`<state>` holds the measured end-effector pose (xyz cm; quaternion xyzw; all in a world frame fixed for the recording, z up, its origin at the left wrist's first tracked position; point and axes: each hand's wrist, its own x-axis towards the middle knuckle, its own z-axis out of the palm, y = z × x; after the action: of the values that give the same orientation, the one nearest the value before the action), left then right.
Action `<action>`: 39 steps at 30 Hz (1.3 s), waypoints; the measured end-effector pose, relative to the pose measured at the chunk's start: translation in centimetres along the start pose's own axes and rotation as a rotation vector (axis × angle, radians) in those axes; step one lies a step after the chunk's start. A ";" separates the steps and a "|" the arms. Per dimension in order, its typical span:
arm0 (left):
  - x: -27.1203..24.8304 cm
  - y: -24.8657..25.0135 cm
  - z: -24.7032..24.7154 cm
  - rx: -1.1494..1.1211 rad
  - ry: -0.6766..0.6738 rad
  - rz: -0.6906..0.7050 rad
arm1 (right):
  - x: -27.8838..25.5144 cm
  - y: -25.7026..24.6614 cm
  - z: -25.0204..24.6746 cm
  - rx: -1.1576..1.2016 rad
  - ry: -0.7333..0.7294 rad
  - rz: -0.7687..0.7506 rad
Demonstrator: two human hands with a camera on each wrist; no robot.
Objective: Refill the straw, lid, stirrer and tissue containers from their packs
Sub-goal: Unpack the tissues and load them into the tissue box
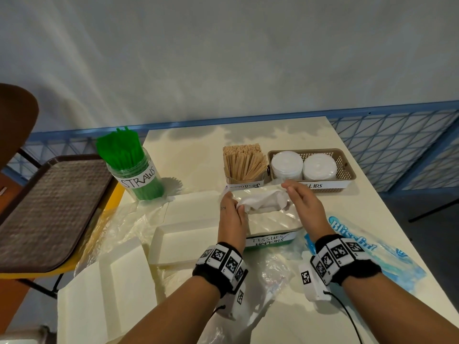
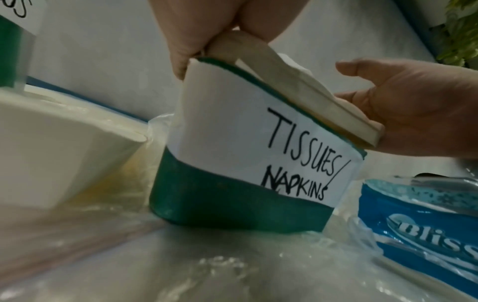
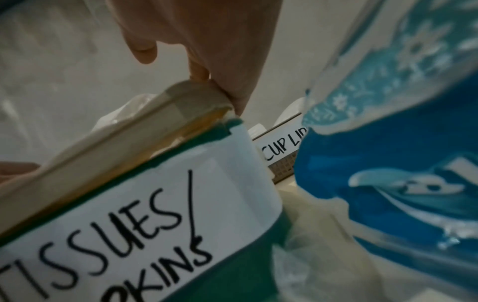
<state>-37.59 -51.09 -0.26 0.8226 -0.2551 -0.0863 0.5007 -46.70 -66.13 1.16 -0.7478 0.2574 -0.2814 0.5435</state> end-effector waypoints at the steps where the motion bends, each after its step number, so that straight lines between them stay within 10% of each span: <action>1: -0.1 -0.1 0.0 0.004 0.002 -0.001 | 0.0 0.4 0.1 -0.029 -0.009 -0.002; 26: -0.3 -0.4 0.3 0.100 -0.044 0.014 | -1.3 0.8 1.3 -0.237 0.042 -0.116; 39: 1.6 -0.9 0.5 0.157 0.026 0.020 | -0.8 0.0 2.2 -0.302 0.077 0.114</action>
<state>-36.10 -51.98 -1.11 0.8578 -0.2628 -0.0503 0.4390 -45.69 -64.09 0.50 -0.7939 0.3593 -0.2367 0.4297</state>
